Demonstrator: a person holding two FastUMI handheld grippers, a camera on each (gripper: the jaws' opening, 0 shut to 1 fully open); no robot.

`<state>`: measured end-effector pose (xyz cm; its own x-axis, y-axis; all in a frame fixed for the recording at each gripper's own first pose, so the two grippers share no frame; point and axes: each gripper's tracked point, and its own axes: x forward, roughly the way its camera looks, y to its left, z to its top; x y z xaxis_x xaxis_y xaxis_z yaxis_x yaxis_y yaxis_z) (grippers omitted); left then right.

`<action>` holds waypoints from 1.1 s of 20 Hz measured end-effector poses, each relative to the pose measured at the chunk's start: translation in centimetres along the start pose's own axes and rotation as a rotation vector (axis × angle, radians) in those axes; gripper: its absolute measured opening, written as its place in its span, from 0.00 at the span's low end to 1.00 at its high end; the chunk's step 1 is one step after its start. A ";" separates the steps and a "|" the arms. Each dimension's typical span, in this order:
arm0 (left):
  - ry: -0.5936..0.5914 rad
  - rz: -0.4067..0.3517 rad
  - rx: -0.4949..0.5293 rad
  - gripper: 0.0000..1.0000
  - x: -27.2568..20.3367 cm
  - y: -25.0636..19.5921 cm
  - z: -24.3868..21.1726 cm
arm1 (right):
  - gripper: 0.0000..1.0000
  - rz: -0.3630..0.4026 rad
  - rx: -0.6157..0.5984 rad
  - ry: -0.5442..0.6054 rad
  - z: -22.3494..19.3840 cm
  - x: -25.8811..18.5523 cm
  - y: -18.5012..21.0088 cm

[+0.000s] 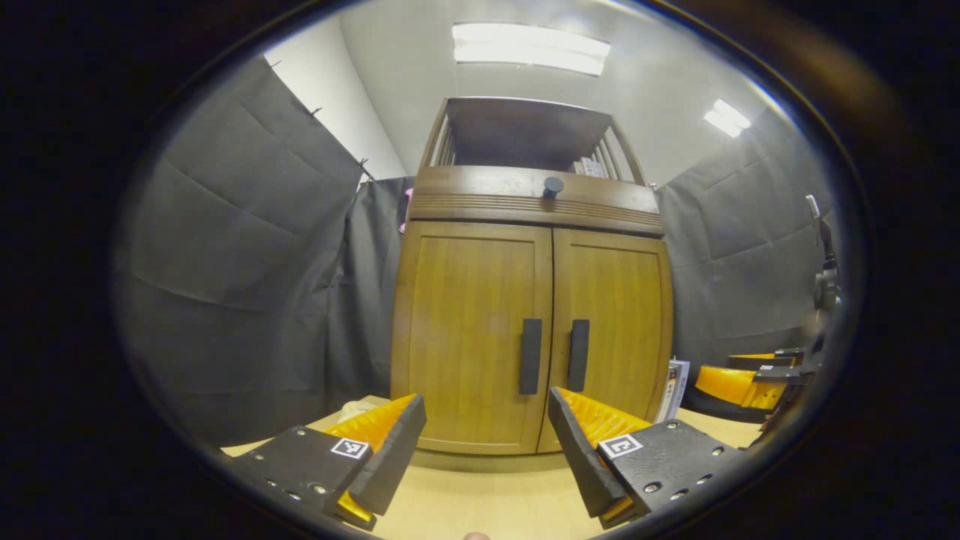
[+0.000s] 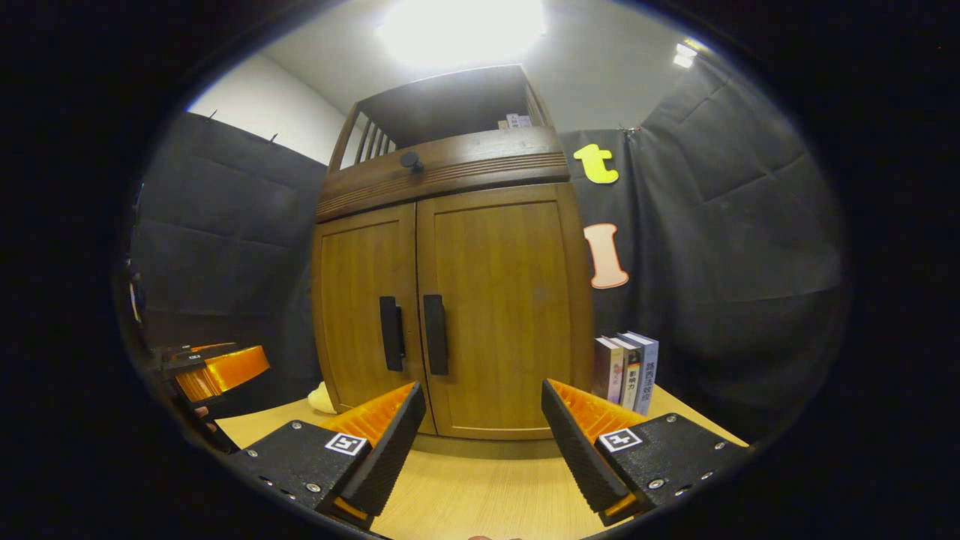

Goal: Open the right door of the double-door shoe cabinet with the right hand, and open the left door with the left hand.

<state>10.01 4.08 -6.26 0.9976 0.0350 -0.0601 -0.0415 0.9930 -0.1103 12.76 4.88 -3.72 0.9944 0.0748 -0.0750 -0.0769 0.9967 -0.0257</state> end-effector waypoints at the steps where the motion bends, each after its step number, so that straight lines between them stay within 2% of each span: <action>1: -0.003 0.007 -0.006 0.99 0.6 0.4 -0.1 | 0.96 0.011 -0.005 0.005 0.0 0.9 0.4; 3: -0.006 0.009 -0.032 0.99 1.4 0.8 -0.4 | 0.96 0.025 -0.017 0.022 -0.1 2.9 1.0; 5: 0.011 0.002 -0.060 0.89 1.9 1.1 -1.0 | 0.96 0.026 -0.031 0.029 0.1 4.7 1.5; 7: 0.032 -0.012 -0.069 0.99 2.2 1.2 -1.7 | 0.96 0.035 -0.033 0.023 0.3 6.6 2.1; 11: 0.057 0.001 -0.049 0.99 3.4 1.1 -2.3 | 0.96 0.059 -0.025 0.048 -0.6 10.4 3.1; 12: 0.061 0.004 -0.046 0.90 3.5 1.0 -2.3 | 0.96 0.062 -0.027 0.056 -0.8 10.8 3.2; 13: 0.064 0.007 -0.044 0.90 3.4 1.0 -2.2 | 0.96 0.061 -0.027 0.059 -0.9 11.6 3.3; 14: 0.070 0.010 -0.047 0.99 2.9 1.2 -2.0 | 0.96 0.061 -0.028 0.058 -0.9 12.5 3.4; 15: 0.076 0.011 -0.052 0.95 3.0 1.1 -2.5 | 0.96 0.063 -0.030 0.058 -1.1 13.7 3.7; 16: 0.078 0.013 -0.056 0.99 2.8 1.0 -2.5 | 0.96 0.065 -0.031 0.060 -1.2 14.6 3.9; 22: 0.117 0.026 -0.068 0.99 1.5 0.8 -3.1 | 0.96 0.053 -0.038 0.068 -2.3 18.3 4.7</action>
<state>11.30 4.58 -9.53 0.9829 0.0429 -0.1790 -0.0745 0.9820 -0.1736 30.43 10.82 -7.51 0.9817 0.1233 -0.1448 -0.1328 0.9894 -0.0580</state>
